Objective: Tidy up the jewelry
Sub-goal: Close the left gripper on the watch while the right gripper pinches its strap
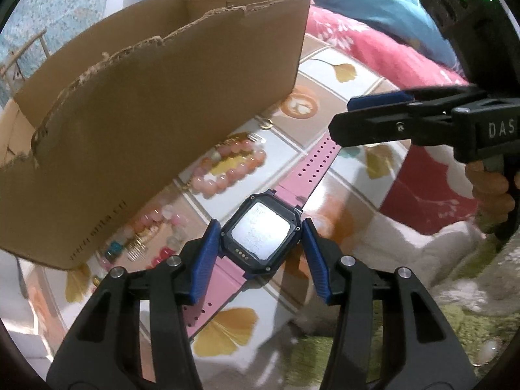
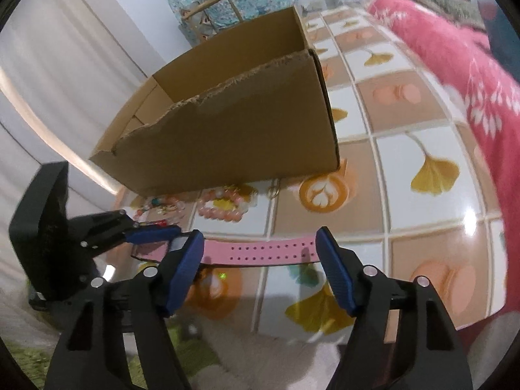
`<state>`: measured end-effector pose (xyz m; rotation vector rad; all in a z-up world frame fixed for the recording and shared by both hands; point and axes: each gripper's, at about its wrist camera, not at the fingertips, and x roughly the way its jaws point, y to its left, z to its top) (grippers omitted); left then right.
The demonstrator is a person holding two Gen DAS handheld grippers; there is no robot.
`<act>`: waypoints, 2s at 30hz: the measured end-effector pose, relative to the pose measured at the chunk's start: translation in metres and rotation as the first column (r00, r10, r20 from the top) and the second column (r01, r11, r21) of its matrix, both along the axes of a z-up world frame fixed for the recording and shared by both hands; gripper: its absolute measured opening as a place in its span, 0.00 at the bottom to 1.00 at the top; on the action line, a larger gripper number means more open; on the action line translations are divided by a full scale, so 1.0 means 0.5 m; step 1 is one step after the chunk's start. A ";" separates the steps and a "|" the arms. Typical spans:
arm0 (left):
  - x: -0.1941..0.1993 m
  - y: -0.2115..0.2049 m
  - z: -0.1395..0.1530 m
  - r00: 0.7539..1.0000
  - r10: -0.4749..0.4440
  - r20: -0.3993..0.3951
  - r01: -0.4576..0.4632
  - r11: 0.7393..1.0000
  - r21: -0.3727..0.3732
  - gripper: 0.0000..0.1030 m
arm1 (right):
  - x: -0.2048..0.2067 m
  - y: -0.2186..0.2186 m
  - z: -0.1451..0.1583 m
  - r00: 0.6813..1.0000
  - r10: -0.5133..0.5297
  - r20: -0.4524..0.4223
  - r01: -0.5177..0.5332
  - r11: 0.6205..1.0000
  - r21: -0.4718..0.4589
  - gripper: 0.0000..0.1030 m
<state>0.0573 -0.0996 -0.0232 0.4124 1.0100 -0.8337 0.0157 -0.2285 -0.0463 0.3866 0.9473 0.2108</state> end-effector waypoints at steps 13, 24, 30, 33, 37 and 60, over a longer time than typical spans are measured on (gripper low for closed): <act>0.053 0.076 -0.022 0.960 0.030 -0.279 -0.105 0.960 -0.258 0.48 | 0.015 -0.016 -0.079 0.969 0.084 -0.234 0.052 0.851 0.522 0.56; 0.050 0.081 -0.020 0.969 -0.023 -0.245 -0.045 0.961 -0.272 0.48 | 0.035 -0.004 -0.132 0.943 0.090 -0.321 0.137 0.774 0.618 0.47; 0.041 0.055 -0.023 0.979 -0.028 -0.203 -0.022 0.970 -0.240 0.48 | 0.038 -0.011 -0.165 0.925 0.066 -0.375 0.210 0.733 0.647 0.16; 0.034 0.039 -0.023 0.984 -0.015 -0.178 -0.022 0.978 -0.207 0.48 | 0.036 -0.011 -0.174 0.919 0.046 -0.391 0.234 0.736 0.636 0.08; 0.020 0.035 -0.018 0.989 0.009 -0.150 -0.032 0.987 -0.157 0.54 | 0.034 -0.016 -0.177 0.915 0.036 -0.401 0.251 0.728 0.638 0.07; -0.077 -0.030 -0.030 0.961 0.020 0.276 -0.076 0.979 0.191 0.38 | 0.003 -0.099 -0.263 0.798 0.109 -0.593 0.497 0.438 0.749 0.06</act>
